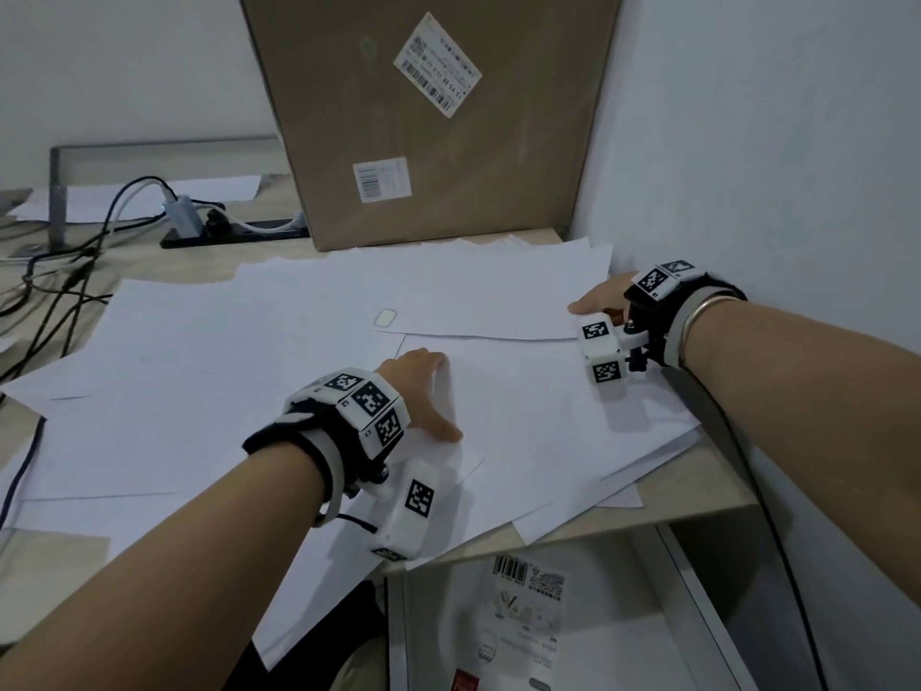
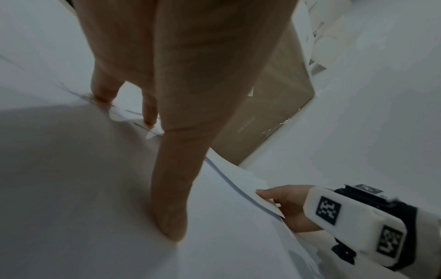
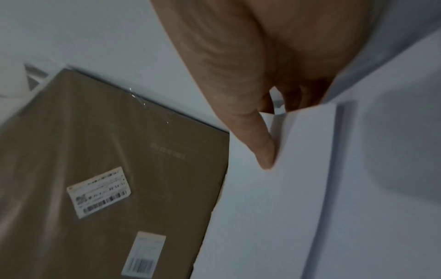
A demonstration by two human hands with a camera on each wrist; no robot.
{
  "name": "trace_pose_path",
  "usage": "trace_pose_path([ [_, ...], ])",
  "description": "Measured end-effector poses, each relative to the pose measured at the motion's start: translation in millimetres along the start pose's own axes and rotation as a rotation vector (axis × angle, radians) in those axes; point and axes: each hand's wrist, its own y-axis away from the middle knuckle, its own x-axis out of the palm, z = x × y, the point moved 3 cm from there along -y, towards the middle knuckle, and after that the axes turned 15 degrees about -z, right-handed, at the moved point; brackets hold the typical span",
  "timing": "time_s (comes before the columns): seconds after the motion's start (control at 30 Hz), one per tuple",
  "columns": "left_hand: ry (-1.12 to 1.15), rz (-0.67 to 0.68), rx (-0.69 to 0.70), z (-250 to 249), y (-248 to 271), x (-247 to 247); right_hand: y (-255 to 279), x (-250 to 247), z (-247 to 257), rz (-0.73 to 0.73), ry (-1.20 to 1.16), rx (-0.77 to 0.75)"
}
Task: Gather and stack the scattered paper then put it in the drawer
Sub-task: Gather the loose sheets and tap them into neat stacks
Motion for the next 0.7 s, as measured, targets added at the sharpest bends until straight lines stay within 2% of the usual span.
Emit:
trace_pose_path([
  [0.13,0.017,0.014,-0.025,-2,4,-2,18,-2,-2,0.01,0.073,-0.023],
  [0.3,-0.033,0.044,-0.073,4,14,-5,50,-3,-9,-0.082,0.416,-0.09],
  [0.43,-0.111,0.107,-0.13,14,24,-15,70,9,-22,-0.062,0.458,-0.163],
  [0.57,-0.146,0.083,-0.122,7,31,-21,80,31,-34,-0.002,0.316,-0.202],
  [0.63,-0.101,0.066,-0.088,-6,38,-20,88,43,-38,0.052,0.205,-0.222],
  [0.7,-0.044,0.074,-0.055,-18,44,-14,93,51,-43,0.035,0.128,-0.229],
])
